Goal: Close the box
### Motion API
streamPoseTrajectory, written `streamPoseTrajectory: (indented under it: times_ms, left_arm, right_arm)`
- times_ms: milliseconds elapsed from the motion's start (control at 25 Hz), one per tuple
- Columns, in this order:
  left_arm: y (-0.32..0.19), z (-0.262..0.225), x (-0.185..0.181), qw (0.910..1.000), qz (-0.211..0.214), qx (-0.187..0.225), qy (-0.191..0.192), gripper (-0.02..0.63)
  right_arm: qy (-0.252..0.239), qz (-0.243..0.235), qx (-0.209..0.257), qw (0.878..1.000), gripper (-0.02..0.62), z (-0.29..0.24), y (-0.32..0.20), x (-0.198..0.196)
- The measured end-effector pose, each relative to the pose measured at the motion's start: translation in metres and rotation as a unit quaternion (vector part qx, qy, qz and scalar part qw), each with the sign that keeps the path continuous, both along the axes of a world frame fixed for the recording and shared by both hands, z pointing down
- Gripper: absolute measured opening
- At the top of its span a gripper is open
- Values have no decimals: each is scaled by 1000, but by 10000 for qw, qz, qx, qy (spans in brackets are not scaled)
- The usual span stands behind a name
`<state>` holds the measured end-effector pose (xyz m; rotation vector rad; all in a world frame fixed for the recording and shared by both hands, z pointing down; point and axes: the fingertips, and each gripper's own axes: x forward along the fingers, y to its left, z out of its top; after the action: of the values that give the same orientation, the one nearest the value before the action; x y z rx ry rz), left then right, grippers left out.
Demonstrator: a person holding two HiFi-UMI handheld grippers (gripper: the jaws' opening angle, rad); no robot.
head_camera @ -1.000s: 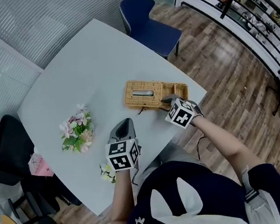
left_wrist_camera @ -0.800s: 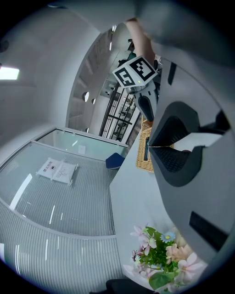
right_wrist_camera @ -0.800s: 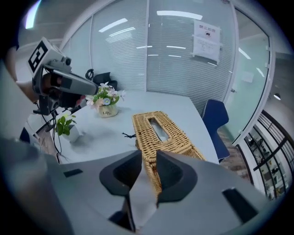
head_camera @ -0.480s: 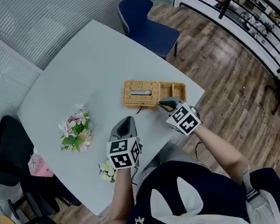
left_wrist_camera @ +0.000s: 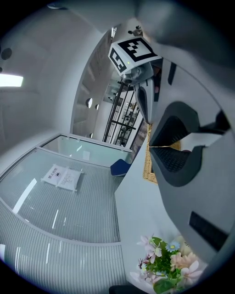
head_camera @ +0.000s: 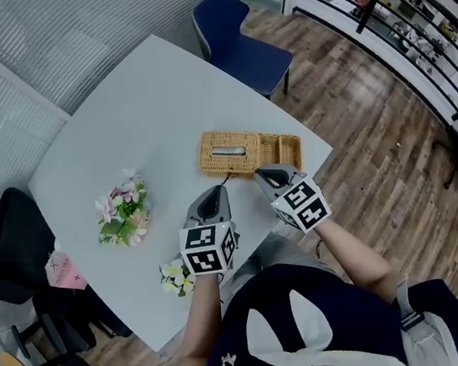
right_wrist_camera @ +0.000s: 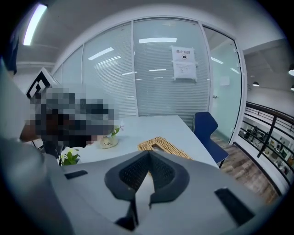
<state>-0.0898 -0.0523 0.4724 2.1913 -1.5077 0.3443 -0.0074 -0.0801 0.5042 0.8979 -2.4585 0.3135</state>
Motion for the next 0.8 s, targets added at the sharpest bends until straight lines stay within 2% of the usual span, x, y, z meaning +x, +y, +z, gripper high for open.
streamPoseTrajectory:
  times_ms: [240,800]
  left_arm:
    - [4,-7,13,9999,113,90,45,23]
    - [17,-24,31,9991,312,286,59,23]
  right_arm:
    - [-126,48,-54,9999,3,-9,12,-5]
    - [-231,43,148,9996,3,-32,29,-6]
